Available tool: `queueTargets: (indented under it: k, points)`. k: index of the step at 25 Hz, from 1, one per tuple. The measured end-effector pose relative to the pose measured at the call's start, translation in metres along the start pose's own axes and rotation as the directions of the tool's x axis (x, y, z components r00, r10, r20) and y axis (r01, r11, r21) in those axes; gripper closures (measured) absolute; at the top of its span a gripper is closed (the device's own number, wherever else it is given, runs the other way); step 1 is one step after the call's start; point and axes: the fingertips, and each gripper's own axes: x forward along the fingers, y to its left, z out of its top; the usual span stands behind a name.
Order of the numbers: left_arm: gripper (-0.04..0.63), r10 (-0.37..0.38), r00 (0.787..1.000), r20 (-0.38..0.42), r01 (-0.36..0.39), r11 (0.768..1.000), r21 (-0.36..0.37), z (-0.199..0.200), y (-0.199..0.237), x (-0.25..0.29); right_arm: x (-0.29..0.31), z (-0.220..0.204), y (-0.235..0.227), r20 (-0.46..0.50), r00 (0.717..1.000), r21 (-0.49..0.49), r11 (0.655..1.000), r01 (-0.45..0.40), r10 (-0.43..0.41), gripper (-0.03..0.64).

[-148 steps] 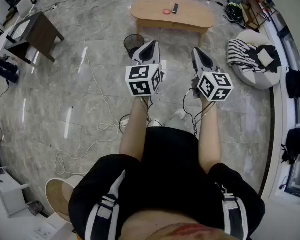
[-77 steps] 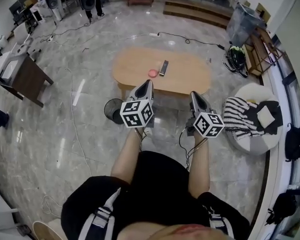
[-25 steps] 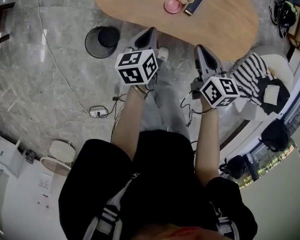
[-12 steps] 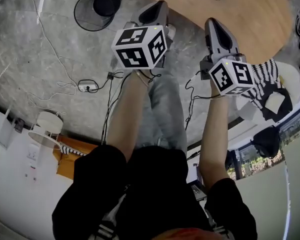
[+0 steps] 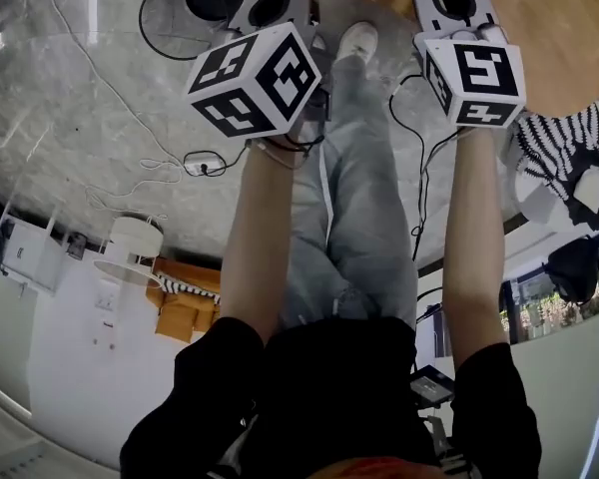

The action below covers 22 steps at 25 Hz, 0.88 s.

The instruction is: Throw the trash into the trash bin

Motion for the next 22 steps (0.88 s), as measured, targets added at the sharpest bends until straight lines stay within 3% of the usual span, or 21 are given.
queueTargets:
  k: [4, 9, 14, 18, 22]
  points:
    - [0.586, 0.017, 1.000, -0.017, -0.017, 1.000, -0.022, -0.018, 0.005, -0.009, 0.014, -0.007, -0.003, -0.043, 0.999, -0.122, 0.992, 0.012, -0.018, 0.603]
    - [0.586, 0.033, 0.999, -0.019, -0.033, 0.999, -0.028, -0.020, 0.025, -0.020, 0.041, -0.006, -0.006, -0.103, 0.993, -0.287, 0.958, 0.021, -0.052, 0.602]
    - [0.586, 0.061, 0.998, 0.007, -0.060, 0.996, -0.071, -0.018, 0.046, -0.032, 0.064, -0.014, -0.005, -0.173, 0.982, -0.503, 0.864, -0.019, -0.079, 0.601]
    - [0.586, 0.069, 0.997, 0.033, -0.065, 0.993, -0.097, -0.016, 0.054, -0.044, 0.069, -0.016, -0.006, -0.203, 0.972, -0.540, 0.841, -0.014, -0.114, 0.603]
    - [0.586, 0.074, 0.996, 0.055, -0.067, 0.991, -0.119, -0.016, 0.061, -0.057, 0.067, -0.003, 0.009, -0.188, 0.978, -0.498, 0.867, -0.014, -0.093, 0.603]
